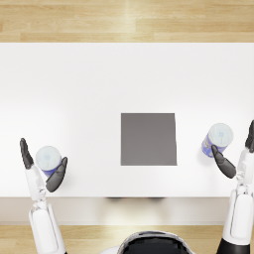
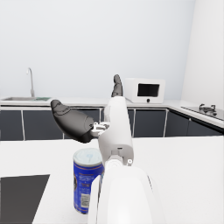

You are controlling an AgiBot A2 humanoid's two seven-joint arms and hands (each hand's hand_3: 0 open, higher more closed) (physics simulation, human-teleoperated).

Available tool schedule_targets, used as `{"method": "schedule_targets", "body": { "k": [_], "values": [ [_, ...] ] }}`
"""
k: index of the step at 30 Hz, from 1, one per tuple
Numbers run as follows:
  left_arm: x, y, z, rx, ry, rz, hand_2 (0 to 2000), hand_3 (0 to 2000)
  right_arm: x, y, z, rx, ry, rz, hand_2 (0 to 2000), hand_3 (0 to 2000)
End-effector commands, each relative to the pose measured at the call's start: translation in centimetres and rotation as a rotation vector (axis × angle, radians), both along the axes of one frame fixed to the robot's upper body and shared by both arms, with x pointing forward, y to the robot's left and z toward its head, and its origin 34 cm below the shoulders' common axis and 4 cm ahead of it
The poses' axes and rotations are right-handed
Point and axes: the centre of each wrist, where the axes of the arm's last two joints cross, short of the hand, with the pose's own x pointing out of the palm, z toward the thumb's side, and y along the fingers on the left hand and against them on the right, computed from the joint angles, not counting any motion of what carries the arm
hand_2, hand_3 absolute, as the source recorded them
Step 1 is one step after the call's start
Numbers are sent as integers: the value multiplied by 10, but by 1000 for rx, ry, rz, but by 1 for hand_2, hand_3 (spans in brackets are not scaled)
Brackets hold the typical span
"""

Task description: Pick up the blue can on the left and place it in the middle, then pick up the blue can on the right and place it on top of the can in the middle

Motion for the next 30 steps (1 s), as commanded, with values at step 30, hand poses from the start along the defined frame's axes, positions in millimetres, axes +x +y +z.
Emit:
{"method": "schedule_targets", "body": {
  "k": [30],
  "values": [
    [28,8,-138,-191,490,34,0,0,67,4,-139,144,565,-5,0,0]
  ]
}}
